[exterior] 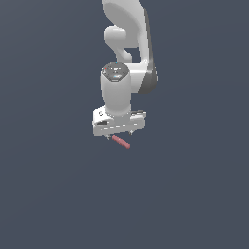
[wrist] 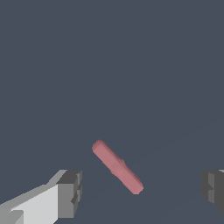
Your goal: Pick up the object and move it to a goal position.
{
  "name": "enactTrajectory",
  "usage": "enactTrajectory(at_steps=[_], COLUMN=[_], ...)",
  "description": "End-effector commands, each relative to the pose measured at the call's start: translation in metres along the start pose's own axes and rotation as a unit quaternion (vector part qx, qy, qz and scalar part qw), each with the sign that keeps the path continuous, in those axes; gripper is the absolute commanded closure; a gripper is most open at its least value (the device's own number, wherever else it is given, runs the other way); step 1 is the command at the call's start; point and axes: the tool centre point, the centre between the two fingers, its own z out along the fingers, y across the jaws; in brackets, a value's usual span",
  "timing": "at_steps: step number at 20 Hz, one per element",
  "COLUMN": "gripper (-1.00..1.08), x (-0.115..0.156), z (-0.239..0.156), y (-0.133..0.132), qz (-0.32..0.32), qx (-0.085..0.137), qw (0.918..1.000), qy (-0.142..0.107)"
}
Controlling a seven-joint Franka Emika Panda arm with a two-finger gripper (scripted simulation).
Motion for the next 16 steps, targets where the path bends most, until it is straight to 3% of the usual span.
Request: enactTrajectory(at_steps=[1, 9, 16], gripper=[-0.92, -0.92, -0.92], x=[-0.004, -0.018, -0.032], z=[0.009, 0.036, 0.058], y=[0.000, -0.001, -0.003], qz=[-0.036, -0.150, -0.249], qx=[-0.001, -0.003, -0.001], qw=[0.9994, 0.9887, 0.9685], qy=[-0.002, -0.008, -0.013])
